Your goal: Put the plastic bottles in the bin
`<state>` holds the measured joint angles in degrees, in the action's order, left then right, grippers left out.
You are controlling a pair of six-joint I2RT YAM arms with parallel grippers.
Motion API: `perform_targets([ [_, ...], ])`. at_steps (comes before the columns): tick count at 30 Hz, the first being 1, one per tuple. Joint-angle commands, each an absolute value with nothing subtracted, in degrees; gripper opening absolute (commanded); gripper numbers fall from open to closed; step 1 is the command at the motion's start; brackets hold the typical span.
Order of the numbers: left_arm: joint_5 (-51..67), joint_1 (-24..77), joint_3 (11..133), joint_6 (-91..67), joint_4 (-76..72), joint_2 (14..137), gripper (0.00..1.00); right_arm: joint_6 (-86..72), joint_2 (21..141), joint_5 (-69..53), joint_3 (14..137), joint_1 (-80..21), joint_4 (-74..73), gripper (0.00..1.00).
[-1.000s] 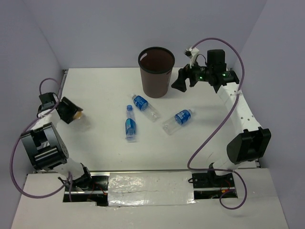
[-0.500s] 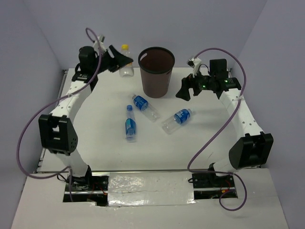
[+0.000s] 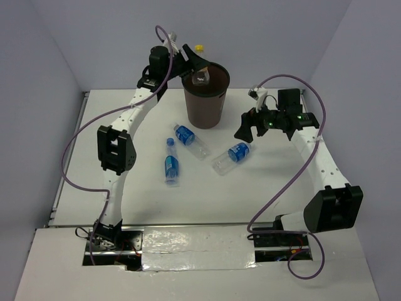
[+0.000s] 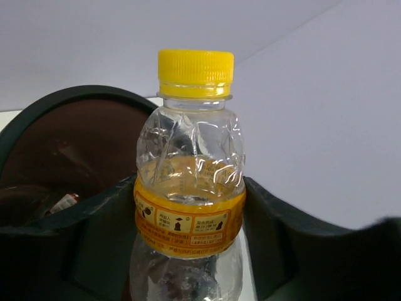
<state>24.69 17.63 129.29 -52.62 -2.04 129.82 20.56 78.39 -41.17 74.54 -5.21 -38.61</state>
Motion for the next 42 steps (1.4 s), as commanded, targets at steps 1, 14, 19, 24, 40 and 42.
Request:
perform_targets([
  [1, 19.3, 18.6, 132.5, -51.8, -3.4, 129.9, 0.79, 21.7, 76.1, -41.0, 73.4, -4.8, -38.2, 1.00],
  [14, 19.0, 19.3, 135.0, -48.7, -0.6, 126.0, 0.99, 53.8, 84.0, -49.8, 74.0, -6.9, -51.7, 1.00],
  [19, 18.1, 19.2, 134.3, -45.5, 2.7, 121.9, 0.99, 86.4, 85.4, -46.2, 71.0, -9.1, -61.0, 1.00],
  [24, 15.6, 18.0, 121.6, -39.6, 6.2, 109.8, 0.99, 95.9, 87.9, -37.0, 69.0, -13.9, -55.6, 0.99],
  [40, 8.8, 9.1, 66.7, -35.9, 13.3, 68.2, 1.00, 94.7, 103.5, -23.3, 71.2, -22.7, -45.0, 0.93],
  [42, 8.4, 8.0, 62.5, -37.2, 13.1, 65.6, 0.99, 93.6, 104.2, -22.4, 71.1, -23.1, -43.4, 0.90],
])
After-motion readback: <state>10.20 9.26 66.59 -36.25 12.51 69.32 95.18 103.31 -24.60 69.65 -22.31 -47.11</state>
